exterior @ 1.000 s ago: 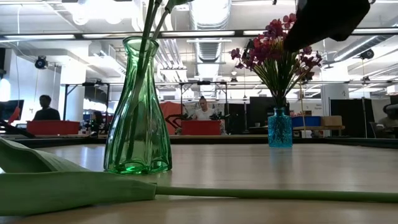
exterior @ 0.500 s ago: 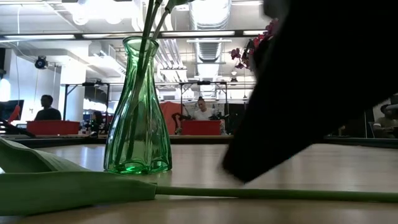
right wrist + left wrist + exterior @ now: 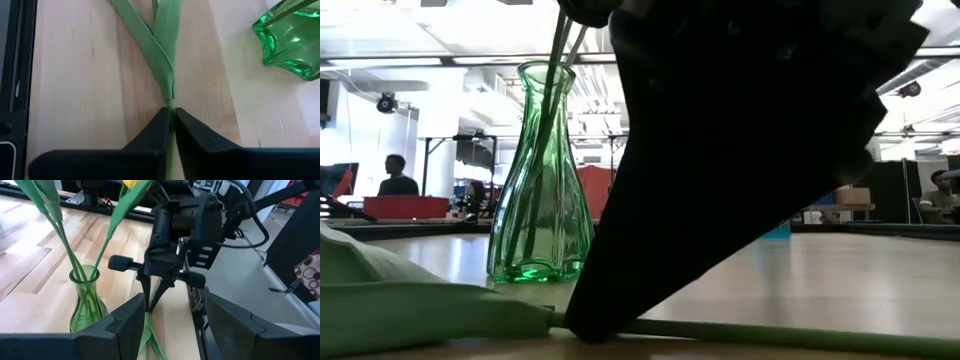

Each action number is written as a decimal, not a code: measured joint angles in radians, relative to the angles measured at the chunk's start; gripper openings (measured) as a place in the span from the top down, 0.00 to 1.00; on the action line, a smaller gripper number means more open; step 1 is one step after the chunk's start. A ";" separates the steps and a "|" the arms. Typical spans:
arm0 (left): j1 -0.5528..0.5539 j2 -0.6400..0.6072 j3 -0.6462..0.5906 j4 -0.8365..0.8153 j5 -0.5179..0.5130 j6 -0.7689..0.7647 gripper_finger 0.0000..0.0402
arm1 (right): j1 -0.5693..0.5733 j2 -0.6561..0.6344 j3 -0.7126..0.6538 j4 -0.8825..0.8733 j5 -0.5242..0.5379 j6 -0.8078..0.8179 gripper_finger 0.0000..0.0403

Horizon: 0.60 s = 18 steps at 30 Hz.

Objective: Sort flowers into vase by color
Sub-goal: Put the yellow flower into the green vase

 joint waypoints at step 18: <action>-0.006 0.027 0.000 0.005 -0.013 0.018 0.52 | 0.066 -0.128 0.006 0.007 0.257 -0.241 0.98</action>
